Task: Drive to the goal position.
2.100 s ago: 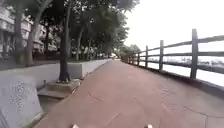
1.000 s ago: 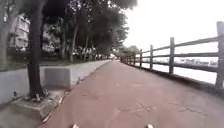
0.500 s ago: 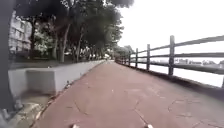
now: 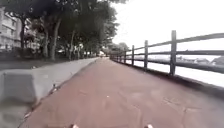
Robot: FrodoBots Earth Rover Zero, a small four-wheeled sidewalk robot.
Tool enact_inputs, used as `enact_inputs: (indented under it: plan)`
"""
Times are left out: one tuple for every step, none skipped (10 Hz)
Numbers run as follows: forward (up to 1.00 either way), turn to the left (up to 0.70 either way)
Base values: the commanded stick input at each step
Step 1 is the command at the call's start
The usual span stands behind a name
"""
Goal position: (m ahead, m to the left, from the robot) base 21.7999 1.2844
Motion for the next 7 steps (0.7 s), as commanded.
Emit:
enact_inputs:
  plan:
    - [0.85, 0.0]
    - [0.85, -0.18]
    - [0.85, -0.34]
    - [0.85, -0.34]
    - [0.85, -0.34]
    - [0.85, -0.34]
    - [0.85, -0.1]
